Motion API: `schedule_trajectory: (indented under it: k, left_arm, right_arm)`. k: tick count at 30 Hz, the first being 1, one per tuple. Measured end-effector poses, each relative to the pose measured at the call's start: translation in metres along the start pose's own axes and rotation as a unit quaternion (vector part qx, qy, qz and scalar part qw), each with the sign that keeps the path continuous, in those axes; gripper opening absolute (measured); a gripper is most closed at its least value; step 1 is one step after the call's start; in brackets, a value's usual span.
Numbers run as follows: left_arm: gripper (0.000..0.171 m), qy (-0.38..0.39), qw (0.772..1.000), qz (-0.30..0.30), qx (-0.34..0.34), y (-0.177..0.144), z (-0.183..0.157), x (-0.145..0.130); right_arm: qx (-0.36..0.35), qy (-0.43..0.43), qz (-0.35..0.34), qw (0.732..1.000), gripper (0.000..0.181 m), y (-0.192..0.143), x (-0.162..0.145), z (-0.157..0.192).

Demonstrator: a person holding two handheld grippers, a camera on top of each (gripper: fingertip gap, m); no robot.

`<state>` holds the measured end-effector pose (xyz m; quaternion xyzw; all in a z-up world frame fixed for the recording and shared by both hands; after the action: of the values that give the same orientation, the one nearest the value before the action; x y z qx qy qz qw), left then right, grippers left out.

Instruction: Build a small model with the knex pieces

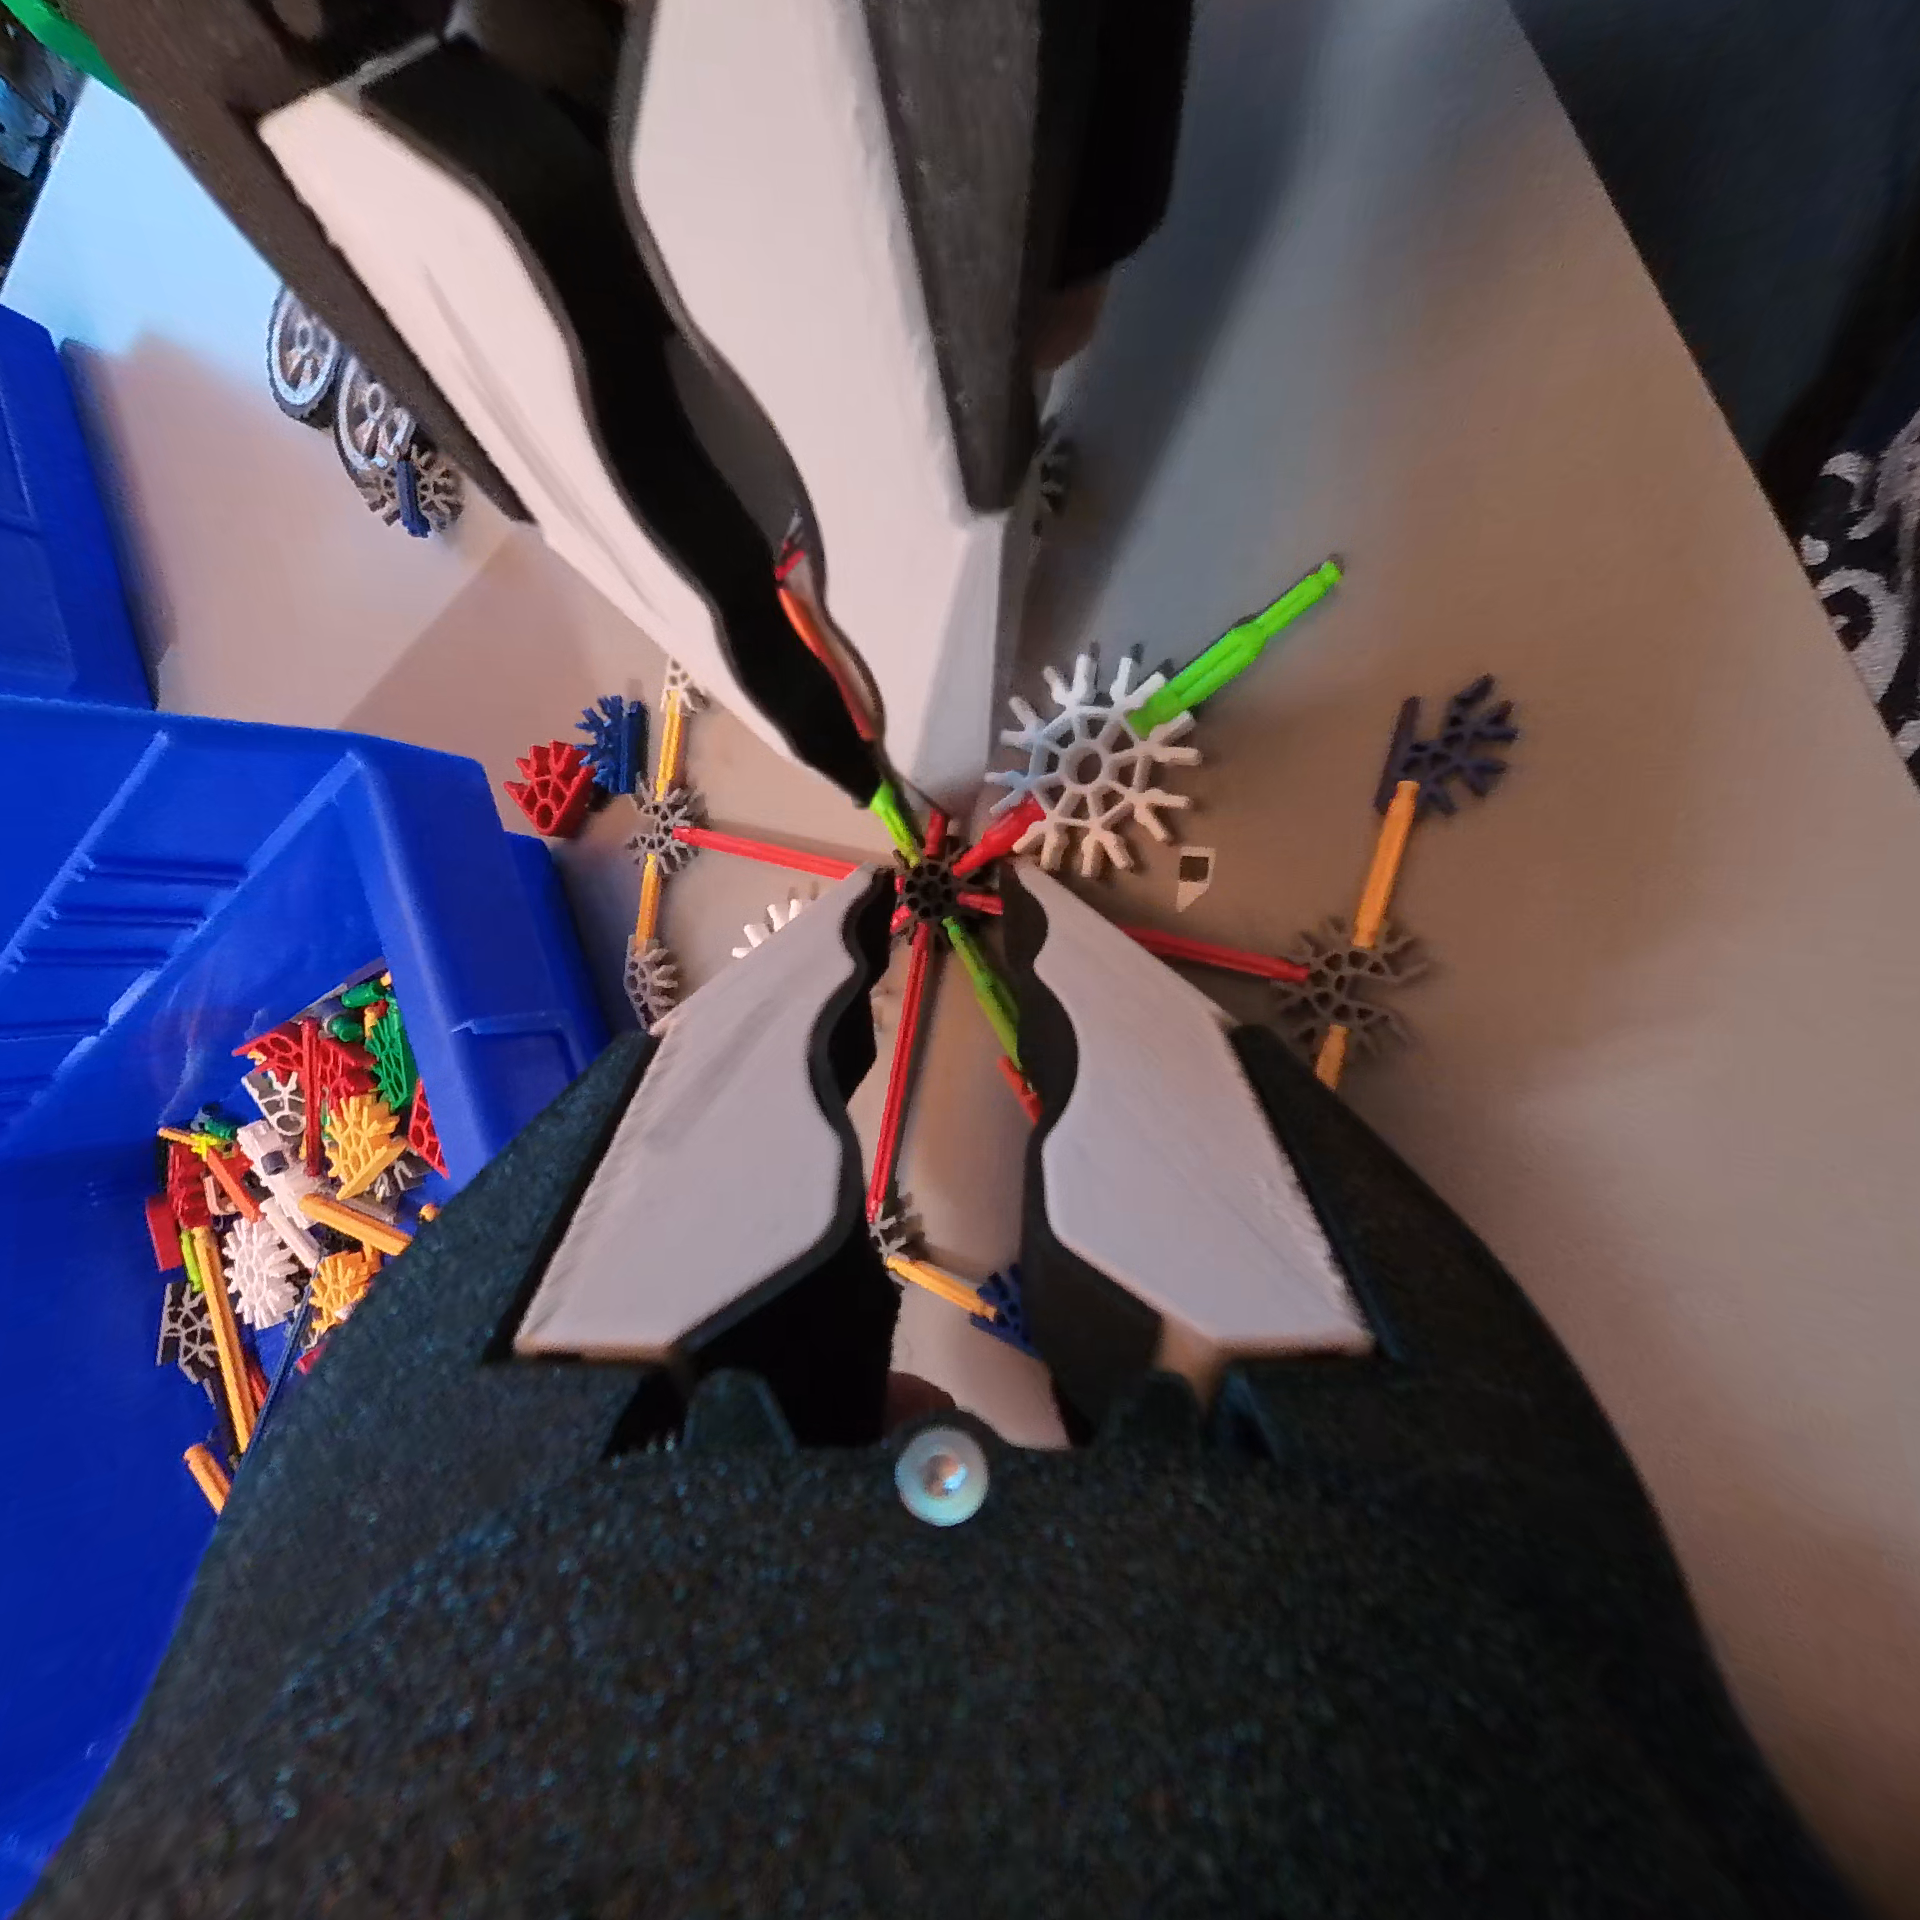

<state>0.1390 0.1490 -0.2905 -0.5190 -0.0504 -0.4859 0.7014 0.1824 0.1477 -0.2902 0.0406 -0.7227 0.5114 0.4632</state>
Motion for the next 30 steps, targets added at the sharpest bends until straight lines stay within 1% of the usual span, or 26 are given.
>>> schedule_trajectory:
  k: [1, 4, 19, 22, 25, 30]
  left_arm:
    - [0.02, 0.0, 1.0, 0.0, 0.0, 0.0001, 0.0001, 0.0001]
    - [0.02, 0.0, 1.0, 0.001, 0.0, 0.0006, 0.0004, 0.0]
    - [0.019, -0.004, 1.0, -0.003, -0.003, 0.0043, 0.0007, -0.0009]
    - [0.019, -0.004, 1.0, -0.004, -0.004, 0.0054, 0.0007, -0.0011]
    - [0.011, 0.0, 1.0, -0.005, -0.015, 0.0067, -0.0026, -0.001]
    - [0.011, 0.004, 1.0, -0.008, -0.013, 0.0084, -0.0025, -0.0012]
  right_arm:
    - [0.007, 0.007, -0.008, 1.0, 0.015, -0.0008, 0.0019, 0.0004]
    - [0.027, 0.016, -0.014, 0.999, 0.0, -0.0003, 0.0022, 0.0019]
    - [0.026, 0.003, 0.001, 1.0, 0.0, 0.0046, -0.002, 0.0042]
    - [0.026, 0.0, 0.014, 1.0, 0.0, 0.005, -0.0019, 0.0045]
    - [0.031, 0.009, 0.027, 0.999, 0.0, 0.0059, -0.0017, 0.0042]
    - [0.041, 0.012, 0.053, 0.998, 0.0, 0.0069, -0.0013, 0.004]
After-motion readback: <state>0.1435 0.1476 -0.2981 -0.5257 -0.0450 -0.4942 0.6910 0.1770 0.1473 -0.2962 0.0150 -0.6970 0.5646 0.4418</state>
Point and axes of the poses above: each gripper's, where its closed fingertips meet, y out along the fingers, x out of its top, z = x × y across the jaws, the point moved 3 cm from there along -y, back along the fingers, and after that the axes turned 10 degrees about -z, right-handed, at the moved point
